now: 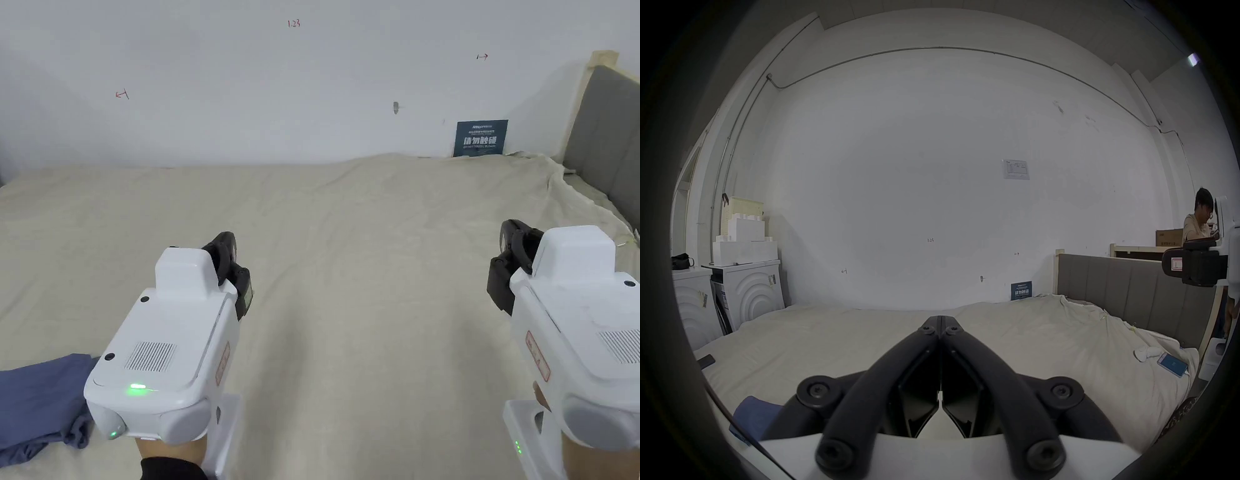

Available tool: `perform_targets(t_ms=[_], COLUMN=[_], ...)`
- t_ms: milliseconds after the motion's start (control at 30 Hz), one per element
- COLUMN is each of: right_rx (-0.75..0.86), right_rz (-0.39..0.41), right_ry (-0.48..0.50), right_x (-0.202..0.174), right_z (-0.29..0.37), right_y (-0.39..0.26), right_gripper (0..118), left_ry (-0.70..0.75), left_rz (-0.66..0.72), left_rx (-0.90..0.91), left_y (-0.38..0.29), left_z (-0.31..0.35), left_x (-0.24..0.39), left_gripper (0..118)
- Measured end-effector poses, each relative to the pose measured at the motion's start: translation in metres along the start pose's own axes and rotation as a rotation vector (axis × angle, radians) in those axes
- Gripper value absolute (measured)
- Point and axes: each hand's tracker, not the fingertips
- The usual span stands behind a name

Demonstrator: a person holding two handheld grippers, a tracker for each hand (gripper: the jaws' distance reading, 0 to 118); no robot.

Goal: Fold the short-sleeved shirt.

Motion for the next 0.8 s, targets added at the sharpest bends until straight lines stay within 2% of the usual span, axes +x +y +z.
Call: perform_targets(t_ms=[800], right_rx=[0.005], right_rz=[0.005], right_ry=[0.005], right_x=[-0.0017], right_z=[0.0024], right_y=[0.0033], right_gripper=[0], left_ry=[0.001], left_rz=[0.009], left_rx=[0.004], left_y=[0.0017], left_z=[0.0013], left_x=[-0.0030], left_gripper=[0])
